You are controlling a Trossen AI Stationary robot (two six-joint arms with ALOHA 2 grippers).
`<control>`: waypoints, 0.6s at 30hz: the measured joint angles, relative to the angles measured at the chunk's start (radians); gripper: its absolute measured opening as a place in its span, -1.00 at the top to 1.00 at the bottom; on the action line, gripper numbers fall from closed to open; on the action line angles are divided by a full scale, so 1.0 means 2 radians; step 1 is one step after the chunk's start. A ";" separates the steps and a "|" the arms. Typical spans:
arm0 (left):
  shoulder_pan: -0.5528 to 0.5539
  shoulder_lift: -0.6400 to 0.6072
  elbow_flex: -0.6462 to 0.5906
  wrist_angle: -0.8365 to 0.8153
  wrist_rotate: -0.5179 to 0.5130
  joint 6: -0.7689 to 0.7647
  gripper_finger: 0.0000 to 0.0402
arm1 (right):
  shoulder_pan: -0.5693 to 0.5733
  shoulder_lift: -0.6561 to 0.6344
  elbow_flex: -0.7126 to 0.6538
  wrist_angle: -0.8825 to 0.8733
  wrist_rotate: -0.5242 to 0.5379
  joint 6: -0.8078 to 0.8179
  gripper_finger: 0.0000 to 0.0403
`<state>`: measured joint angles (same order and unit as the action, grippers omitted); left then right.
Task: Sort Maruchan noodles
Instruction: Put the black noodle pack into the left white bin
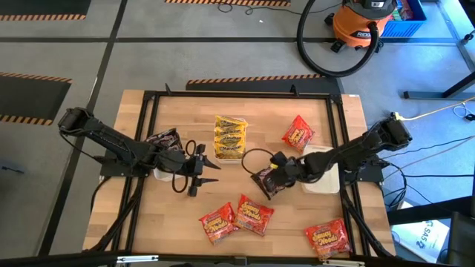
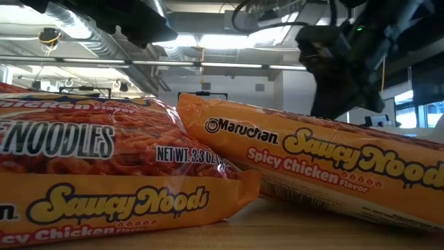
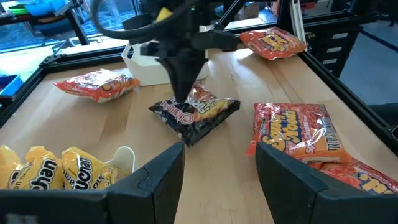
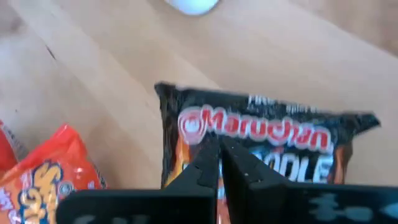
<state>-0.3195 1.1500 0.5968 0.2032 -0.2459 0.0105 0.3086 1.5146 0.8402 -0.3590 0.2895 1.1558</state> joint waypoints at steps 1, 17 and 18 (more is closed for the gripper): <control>0.000 0.000 0.000 0.000 0.000 0.000 0.05 | -0.005 0.000 0.000 0.001 -0.005 -0.009 0.98; 0.002 0.073 0.005 0.084 0.021 -0.046 0.05 | -0.065 0.000 0.056 -0.147 -0.075 -0.150 -0.04; 0.003 0.088 0.011 0.092 0.021 -0.051 0.05 | -0.065 0.000 0.064 -0.175 -0.071 -0.153 -0.12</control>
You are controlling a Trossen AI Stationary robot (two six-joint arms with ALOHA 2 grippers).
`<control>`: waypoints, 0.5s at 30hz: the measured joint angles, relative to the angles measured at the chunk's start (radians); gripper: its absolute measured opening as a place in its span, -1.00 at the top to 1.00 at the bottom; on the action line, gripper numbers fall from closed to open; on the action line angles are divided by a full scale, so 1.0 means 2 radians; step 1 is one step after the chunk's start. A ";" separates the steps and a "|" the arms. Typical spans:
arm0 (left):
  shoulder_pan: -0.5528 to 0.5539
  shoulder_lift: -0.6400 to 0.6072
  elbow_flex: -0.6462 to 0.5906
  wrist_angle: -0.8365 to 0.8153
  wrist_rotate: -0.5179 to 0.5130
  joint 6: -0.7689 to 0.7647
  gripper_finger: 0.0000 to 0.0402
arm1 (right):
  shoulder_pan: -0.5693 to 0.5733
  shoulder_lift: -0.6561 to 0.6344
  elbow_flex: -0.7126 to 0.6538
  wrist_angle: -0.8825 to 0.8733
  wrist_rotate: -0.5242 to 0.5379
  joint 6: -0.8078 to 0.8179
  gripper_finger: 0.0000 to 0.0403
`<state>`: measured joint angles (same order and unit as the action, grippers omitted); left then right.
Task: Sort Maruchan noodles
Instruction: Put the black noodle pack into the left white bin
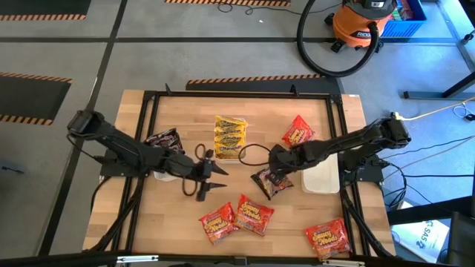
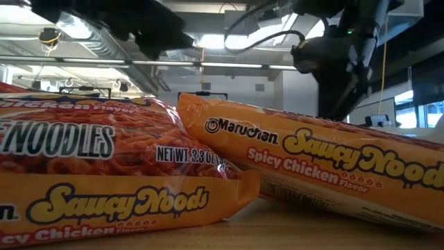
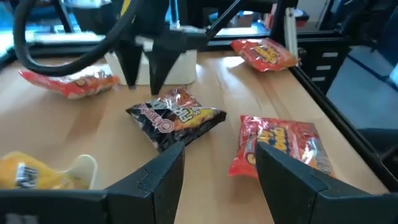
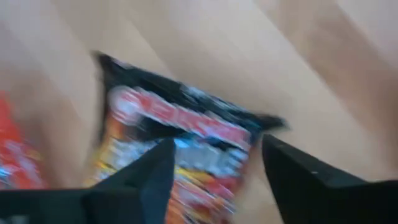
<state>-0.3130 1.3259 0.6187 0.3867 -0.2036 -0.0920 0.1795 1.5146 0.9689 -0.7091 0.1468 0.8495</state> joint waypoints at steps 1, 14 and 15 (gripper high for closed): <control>0.001 0.015 0.009 0.002 0.000 -0.006 0.05 | 0.000 0.000 0.007 -0.027 0.002 -0.008 -0.20; 0.020 0.246 0.204 -0.021 -0.007 -0.015 0.05 | 0.016 0.000 -0.019 -0.084 -0.005 -0.102 -0.45; 0.024 0.260 0.215 -0.025 -0.008 -0.013 0.05 | 0.019 0.000 -0.023 -0.078 -0.004 -0.103 -0.43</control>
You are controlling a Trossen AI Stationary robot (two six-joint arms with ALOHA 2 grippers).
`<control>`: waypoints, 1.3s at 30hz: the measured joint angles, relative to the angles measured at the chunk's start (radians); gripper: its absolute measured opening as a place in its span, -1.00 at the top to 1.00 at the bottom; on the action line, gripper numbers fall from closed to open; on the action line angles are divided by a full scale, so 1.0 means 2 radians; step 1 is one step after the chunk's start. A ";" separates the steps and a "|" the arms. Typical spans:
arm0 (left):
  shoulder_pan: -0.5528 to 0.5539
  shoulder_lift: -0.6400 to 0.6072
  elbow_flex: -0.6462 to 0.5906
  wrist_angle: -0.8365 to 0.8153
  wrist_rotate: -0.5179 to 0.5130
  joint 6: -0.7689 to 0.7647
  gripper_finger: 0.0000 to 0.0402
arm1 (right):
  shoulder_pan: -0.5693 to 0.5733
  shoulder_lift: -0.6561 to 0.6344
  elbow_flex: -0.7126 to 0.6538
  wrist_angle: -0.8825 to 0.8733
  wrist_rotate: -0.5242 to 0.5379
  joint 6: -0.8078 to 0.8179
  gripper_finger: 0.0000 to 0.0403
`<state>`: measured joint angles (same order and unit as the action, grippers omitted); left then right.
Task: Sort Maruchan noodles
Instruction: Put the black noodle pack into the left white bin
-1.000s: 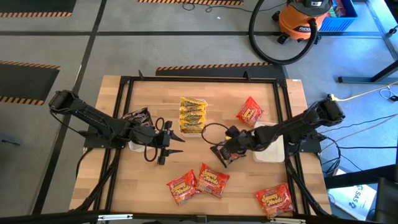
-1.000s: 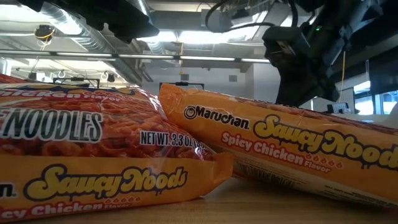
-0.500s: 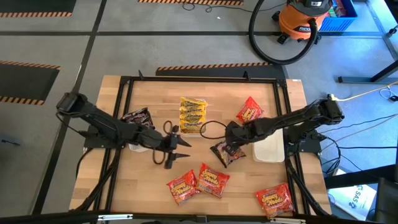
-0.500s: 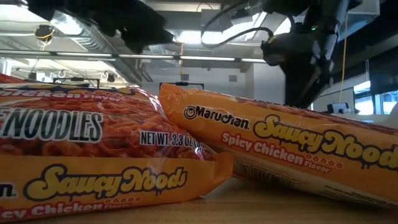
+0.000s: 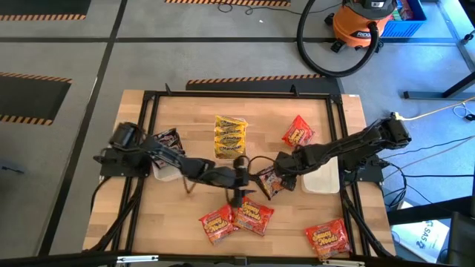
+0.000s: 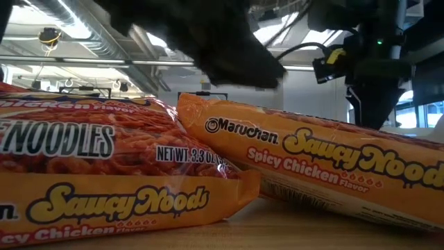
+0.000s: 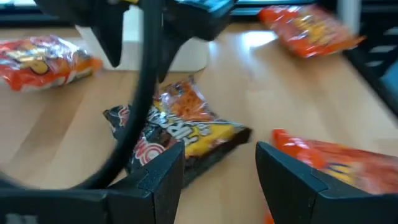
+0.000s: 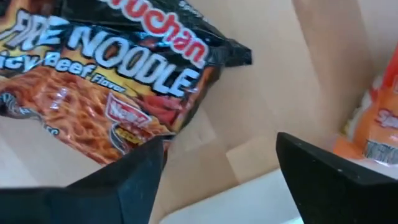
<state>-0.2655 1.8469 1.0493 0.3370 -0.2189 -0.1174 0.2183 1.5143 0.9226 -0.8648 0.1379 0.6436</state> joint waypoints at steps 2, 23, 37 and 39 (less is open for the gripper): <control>0.008 0.029 0.021 -0.004 0.000 0.001 0.05 | 0.003 0.000 -0.007 0.018 0.000 -0.001 -0.40; 0.038 0.093 0.044 -0.045 -0.041 -0.006 0.05 | 0.026 0.000 -0.047 0.198 -0.107 0.012 -0.35; -0.002 0.045 0.049 -0.069 -0.044 -0.003 0.05 | -0.029 -0.030 -0.018 0.184 -0.105 -0.048 -0.35; -0.005 0.045 0.049 -0.069 -0.037 -0.003 0.05 | -0.056 -0.035 -0.026 0.186 -0.107 -0.063 -0.35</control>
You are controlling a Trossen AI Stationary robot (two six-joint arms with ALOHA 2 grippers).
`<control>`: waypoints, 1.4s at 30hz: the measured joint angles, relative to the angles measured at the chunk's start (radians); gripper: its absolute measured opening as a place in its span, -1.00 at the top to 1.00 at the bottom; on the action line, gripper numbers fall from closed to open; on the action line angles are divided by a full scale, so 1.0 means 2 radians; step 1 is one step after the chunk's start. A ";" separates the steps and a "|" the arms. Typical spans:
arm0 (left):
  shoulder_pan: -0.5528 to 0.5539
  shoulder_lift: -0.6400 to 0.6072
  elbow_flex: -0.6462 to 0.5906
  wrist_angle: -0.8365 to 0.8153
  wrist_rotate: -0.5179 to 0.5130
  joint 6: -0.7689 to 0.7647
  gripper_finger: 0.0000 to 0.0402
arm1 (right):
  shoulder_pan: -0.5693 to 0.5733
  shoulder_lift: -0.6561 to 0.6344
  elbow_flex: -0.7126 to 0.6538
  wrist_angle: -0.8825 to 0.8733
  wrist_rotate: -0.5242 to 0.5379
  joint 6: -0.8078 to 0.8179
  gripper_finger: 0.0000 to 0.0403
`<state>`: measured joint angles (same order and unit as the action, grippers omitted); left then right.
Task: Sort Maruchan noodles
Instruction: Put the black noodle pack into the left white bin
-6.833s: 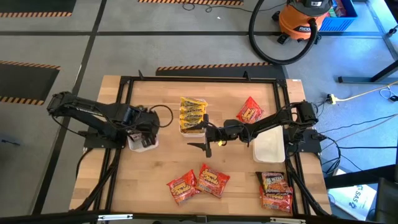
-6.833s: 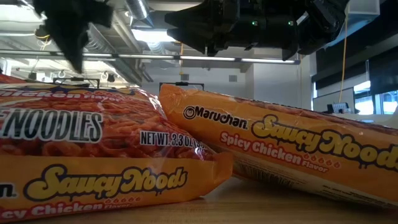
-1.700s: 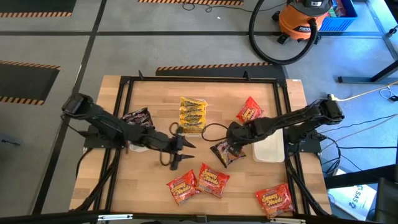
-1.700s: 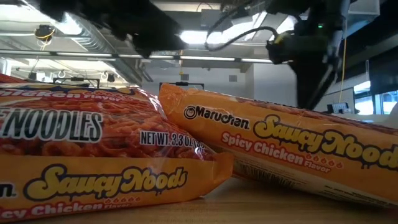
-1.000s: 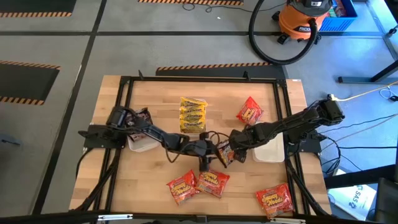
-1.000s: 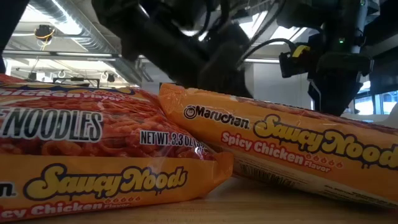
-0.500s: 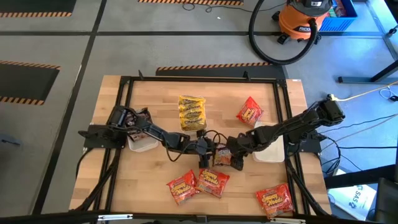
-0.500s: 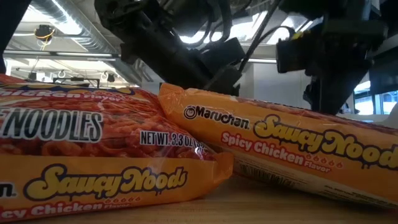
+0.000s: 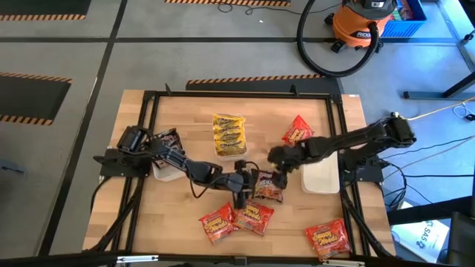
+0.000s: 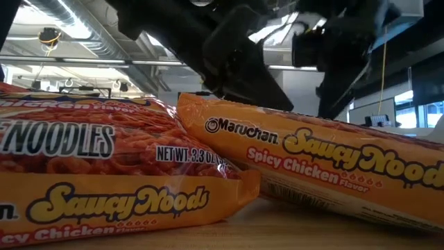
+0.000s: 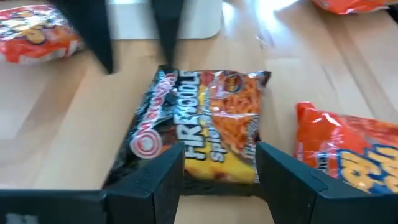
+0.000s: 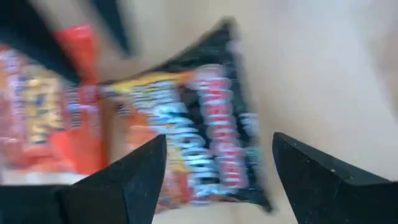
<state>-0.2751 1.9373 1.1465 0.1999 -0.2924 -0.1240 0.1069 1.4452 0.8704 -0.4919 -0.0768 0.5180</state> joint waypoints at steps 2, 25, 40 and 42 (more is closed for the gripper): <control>-0.001 0.002 0.000 0.003 0.008 0.000 0.05 | -0.029 0.000 -0.012 0.028 -0.018 -0.012 -0.35; 0.043 0.070 0.000 0.048 0.076 -0.026 0.05 | -0.100 0.056 -0.155 0.266 -0.243 0.028 -0.35; 0.043 0.071 0.000 0.042 0.073 -0.025 0.05 | -0.099 0.108 -0.155 0.336 -0.341 0.085 -0.34; 0.044 0.071 0.000 0.042 0.073 -0.025 0.05 | -0.099 0.109 -0.156 0.351 -0.348 0.084 -0.34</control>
<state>-0.1879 2.0785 1.1461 0.2844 -0.1470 -0.1745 -0.0906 1.6630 0.5591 0.2102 -0.7728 0.6870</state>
